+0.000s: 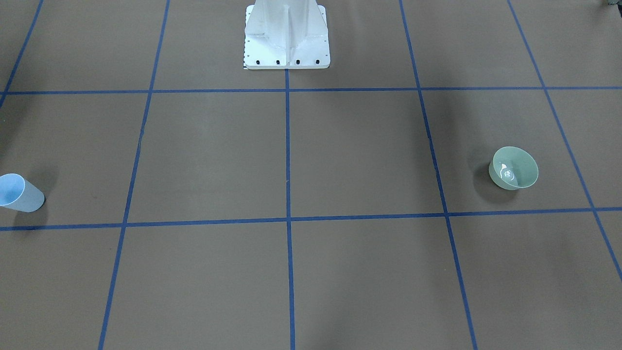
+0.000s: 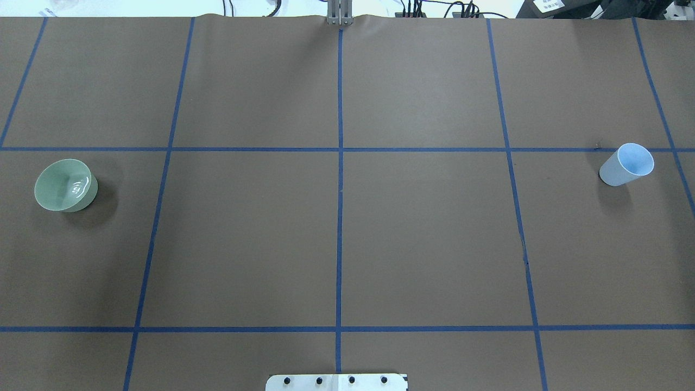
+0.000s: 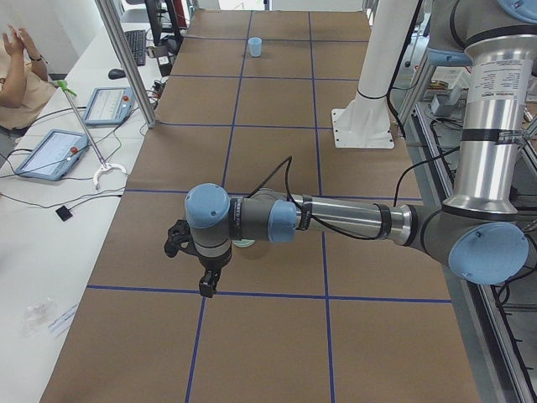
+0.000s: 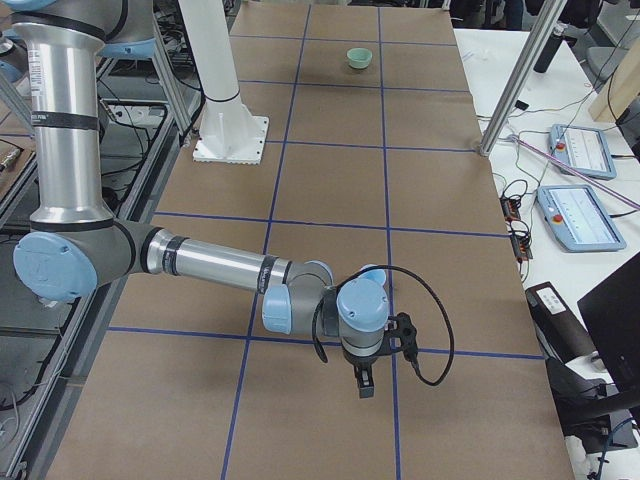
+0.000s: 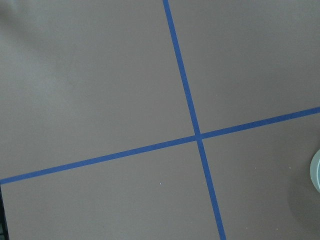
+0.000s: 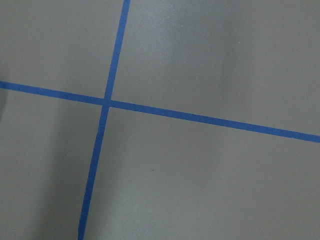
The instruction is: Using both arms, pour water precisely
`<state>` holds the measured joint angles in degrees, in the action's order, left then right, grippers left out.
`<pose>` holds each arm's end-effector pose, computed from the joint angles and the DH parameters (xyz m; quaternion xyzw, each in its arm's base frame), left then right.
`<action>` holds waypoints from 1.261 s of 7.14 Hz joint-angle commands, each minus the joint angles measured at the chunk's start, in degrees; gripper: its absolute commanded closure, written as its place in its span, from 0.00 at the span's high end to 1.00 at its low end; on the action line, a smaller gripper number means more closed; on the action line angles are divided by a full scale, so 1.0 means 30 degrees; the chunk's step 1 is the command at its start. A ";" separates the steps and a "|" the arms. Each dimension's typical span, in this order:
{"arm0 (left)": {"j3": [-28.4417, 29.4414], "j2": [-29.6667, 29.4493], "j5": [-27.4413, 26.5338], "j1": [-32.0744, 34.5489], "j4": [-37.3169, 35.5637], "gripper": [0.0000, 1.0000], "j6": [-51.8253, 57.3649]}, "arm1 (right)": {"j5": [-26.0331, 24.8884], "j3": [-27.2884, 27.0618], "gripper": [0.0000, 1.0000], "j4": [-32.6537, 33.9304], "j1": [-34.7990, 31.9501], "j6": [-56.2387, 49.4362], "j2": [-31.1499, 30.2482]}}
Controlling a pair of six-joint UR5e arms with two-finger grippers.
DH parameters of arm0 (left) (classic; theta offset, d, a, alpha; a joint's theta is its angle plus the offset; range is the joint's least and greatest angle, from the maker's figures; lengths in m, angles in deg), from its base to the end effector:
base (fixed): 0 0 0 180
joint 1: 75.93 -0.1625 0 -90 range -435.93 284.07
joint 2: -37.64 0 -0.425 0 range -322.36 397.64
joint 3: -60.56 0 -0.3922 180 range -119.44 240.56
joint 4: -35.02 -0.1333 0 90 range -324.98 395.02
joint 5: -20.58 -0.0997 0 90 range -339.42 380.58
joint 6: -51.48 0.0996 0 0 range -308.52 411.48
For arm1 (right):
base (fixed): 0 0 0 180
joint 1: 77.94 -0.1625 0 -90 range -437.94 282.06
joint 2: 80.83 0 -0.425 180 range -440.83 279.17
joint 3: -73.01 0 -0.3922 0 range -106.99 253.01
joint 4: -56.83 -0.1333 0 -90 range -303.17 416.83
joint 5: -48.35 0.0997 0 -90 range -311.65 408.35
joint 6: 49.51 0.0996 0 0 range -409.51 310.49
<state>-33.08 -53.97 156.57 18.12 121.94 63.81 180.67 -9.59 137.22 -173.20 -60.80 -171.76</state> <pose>-0.0972 -0.4991 0.6168 0.0729 0.3841 0.0738 0.9174 0.1102 -0.4744 0.7157 0.0623 -0.3557 -0.0531 0.9310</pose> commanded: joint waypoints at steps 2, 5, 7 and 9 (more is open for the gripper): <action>-0.0044 0.0708 0.0402 0.0024 0.0029 1.00 -0.0009 | 0.0131 0.0055 1.00 -0.0162 0.0023 0.0099 -0.0127; -0.0103 0.1442 0.0402 -0.0005 0.0263 1.00 0.0108 | 0.0133 -0.0179 1.00 -0.0222 0.0023 0.0011 -0.0391; -0.0102 0.1907 0.0402 0.0024 0.0263 1.00 0.0108 | -0.0158 -0.0267 1.00 -0.0192 0.0023 0.0039 -0.0392; -0.0422 0.2521 0.0402 0.0053 0.0263 1.00 0.0108 | -0.0131 -0.0267 1.00 -0.0192 0.0023 0.0098 -0.0392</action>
<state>-33.59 -47.84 157.77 18.23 122.73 64.13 180.35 -10.36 136.64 -173.13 -60.62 -172.96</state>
